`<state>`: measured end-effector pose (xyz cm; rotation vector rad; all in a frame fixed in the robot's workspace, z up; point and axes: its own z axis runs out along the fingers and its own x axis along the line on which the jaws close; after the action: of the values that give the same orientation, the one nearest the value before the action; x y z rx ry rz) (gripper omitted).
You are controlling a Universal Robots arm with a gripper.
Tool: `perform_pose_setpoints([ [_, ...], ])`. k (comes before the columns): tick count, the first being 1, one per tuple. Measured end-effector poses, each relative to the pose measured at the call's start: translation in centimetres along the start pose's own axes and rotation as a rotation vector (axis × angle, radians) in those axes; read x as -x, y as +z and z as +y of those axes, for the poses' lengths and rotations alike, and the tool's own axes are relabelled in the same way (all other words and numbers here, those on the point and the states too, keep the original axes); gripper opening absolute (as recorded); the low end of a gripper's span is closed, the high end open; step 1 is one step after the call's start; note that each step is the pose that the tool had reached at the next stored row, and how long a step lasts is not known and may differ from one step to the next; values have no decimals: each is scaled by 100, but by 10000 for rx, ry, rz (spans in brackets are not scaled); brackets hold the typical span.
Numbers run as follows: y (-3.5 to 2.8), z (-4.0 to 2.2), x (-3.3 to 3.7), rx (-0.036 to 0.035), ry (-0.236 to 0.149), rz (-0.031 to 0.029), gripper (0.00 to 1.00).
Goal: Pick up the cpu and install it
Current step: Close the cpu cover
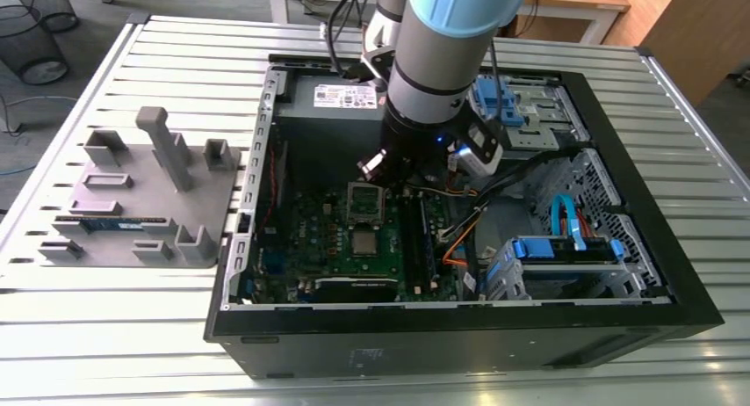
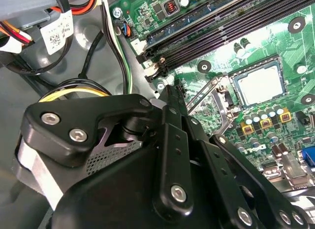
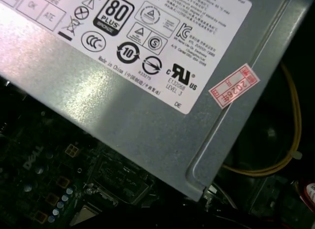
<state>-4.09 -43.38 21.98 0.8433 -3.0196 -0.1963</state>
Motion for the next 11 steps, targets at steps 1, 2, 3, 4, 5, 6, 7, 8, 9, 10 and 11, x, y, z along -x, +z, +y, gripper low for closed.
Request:
perform_pose_setpoints([
  [1, 0, 0, 0, 3, -38, 3, 11],
  [2, -1, 0, 0, 3, -78, 8, 11],
  [3, -2, 0, 0, 3, -117, 15, 11],
  [4, -3, 0, 0, 5, -154, 20, 11],
  [5, -3, 0, 0, 5, -193, 25, 11],
  [6, -4, 0, 0, 7, -233, 30, 11],
  [7, -6, 1, 0, 7, -271, 36, 11],
  [8, -8, 1, 0, 9, -311, 40, 11],
  [9, -11, 1, 0, 10, -351, 46, 11],
  [10, -14, 2, 0, 12, -392, 50, 11],
  [11, -18, 2, 0, 14, -429, 54, 11],
])
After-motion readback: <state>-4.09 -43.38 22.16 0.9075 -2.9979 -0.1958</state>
